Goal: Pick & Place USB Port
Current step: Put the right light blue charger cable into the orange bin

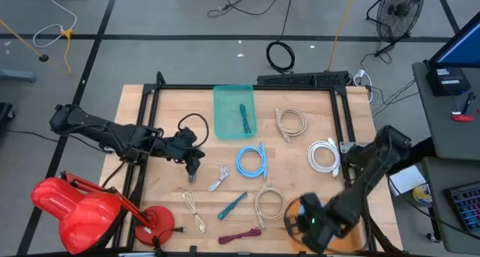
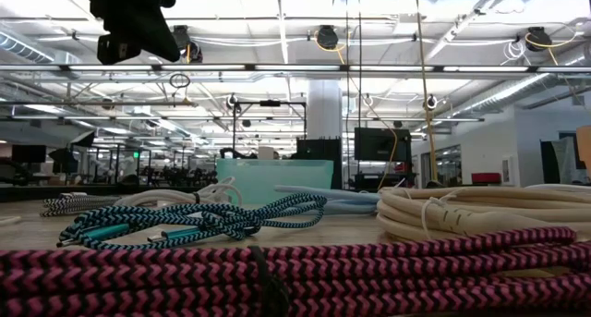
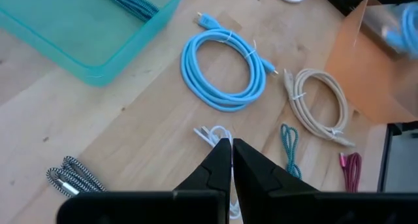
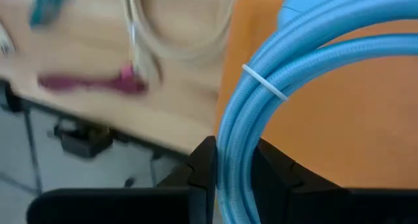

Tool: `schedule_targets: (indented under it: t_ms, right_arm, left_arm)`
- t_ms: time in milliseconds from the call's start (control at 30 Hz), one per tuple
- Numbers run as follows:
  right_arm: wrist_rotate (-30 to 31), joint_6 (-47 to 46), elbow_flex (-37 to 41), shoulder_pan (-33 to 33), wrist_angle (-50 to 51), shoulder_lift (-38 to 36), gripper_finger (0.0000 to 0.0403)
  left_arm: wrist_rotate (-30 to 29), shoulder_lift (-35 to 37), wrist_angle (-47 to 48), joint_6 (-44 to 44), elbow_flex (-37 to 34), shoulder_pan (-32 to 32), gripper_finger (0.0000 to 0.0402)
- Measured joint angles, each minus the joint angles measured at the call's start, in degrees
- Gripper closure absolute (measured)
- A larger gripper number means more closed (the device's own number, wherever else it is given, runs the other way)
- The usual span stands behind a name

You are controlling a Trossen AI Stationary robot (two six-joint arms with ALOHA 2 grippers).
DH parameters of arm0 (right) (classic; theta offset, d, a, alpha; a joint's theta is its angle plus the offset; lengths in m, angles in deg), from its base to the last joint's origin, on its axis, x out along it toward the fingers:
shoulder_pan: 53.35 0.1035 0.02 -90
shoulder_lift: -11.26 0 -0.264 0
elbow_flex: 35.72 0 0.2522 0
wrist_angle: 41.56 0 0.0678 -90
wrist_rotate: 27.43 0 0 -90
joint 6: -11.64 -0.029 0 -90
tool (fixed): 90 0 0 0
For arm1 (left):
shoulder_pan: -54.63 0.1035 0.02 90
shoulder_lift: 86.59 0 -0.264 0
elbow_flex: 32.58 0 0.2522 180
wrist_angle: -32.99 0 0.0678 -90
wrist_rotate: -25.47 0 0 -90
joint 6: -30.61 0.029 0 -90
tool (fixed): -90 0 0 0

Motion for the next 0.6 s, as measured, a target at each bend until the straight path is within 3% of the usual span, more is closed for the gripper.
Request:
schedule_targets:
  t_ms: [267,600]
  right_arm:
    - [-3.5,-0.2,0.0,0.1,-1.5,6.8,0.0347]
    - [-3.3,0.3,0.0,-0.5,5.1,7.2,0.0347]
  left_arm:
    - [0.7,0.0,-0.2,-1.6,0.0,0.0,0.0385]
    - [2.8,0.0,-0.1,-4.3,0.0,-1.0,0.0385]
